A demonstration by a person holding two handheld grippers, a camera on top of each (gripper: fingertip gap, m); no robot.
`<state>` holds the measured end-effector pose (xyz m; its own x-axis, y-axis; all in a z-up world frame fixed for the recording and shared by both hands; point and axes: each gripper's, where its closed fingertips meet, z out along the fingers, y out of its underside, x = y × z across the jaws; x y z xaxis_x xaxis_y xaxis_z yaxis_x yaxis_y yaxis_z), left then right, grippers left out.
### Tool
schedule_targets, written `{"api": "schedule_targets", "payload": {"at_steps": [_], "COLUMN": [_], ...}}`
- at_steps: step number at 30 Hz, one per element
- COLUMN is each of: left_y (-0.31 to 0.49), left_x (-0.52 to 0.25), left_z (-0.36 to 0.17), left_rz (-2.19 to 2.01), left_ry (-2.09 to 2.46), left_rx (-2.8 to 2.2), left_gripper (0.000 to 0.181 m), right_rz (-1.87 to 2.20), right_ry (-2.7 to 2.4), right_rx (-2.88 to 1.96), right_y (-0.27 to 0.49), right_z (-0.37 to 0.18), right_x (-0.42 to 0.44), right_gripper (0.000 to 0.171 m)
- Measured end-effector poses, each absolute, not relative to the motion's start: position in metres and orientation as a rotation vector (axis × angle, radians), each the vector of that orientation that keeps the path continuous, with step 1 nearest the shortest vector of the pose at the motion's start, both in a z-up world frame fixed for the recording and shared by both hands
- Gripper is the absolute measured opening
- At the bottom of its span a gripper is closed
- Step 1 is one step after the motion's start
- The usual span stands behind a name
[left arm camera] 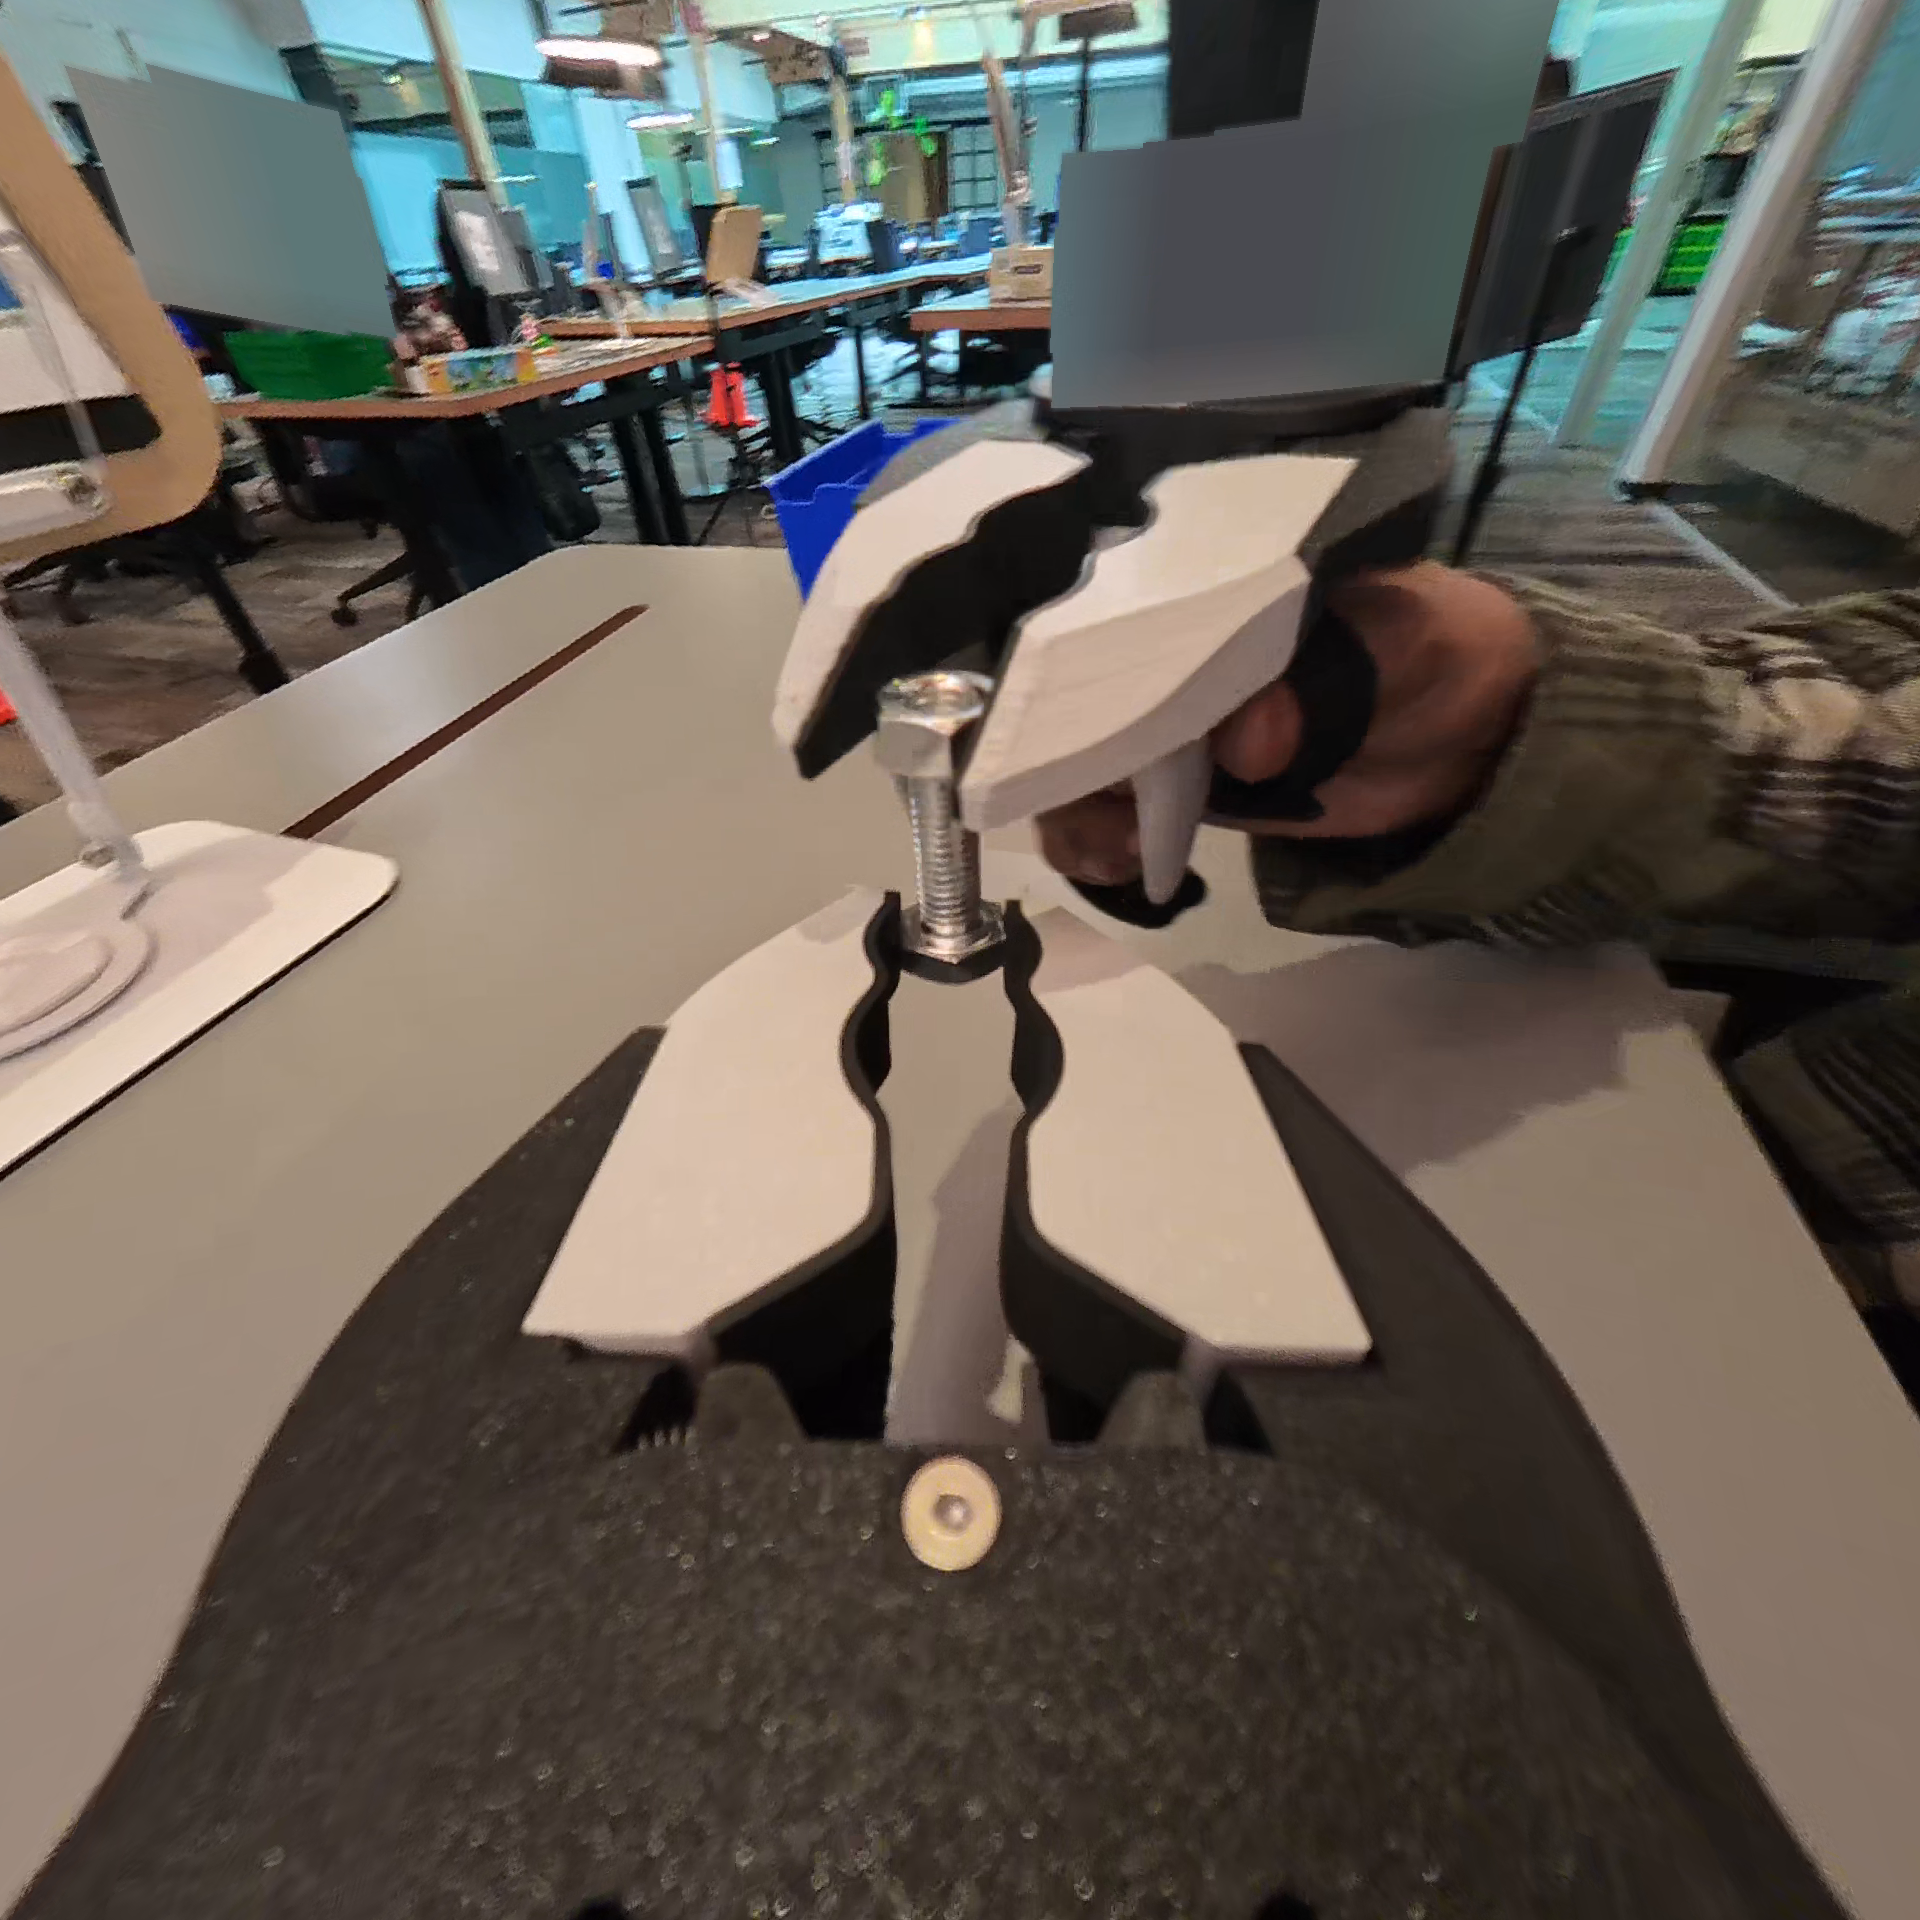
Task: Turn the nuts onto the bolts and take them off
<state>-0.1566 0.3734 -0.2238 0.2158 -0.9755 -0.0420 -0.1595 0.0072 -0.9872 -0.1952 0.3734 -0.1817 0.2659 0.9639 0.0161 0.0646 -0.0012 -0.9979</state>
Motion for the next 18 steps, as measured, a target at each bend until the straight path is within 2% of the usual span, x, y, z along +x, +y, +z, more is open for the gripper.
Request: {"api": "schedule_targets", "payload": {"at_steps": [10,18], "left_y": [0.332,0.324], "left_x": [-0.142,-0.135], "left_z": [-0.223,-0.237], "left_rz": [-1.122,-1.108], "left_ry": [1.370,1.455], "left_rx": [-1.252,-1.275], "left_gripper": [0.018,0.018], "right_rz": [1.482,1.584], "right_ry": [-1.485,-1.658], "right_rx": [-0.966,-0.869], "right_y": [0.323,0.314], "right_z": [-0.181,-0.194], "right_x": [-0.181,-0.173], "right_gripper": [0.020,0.020]}}
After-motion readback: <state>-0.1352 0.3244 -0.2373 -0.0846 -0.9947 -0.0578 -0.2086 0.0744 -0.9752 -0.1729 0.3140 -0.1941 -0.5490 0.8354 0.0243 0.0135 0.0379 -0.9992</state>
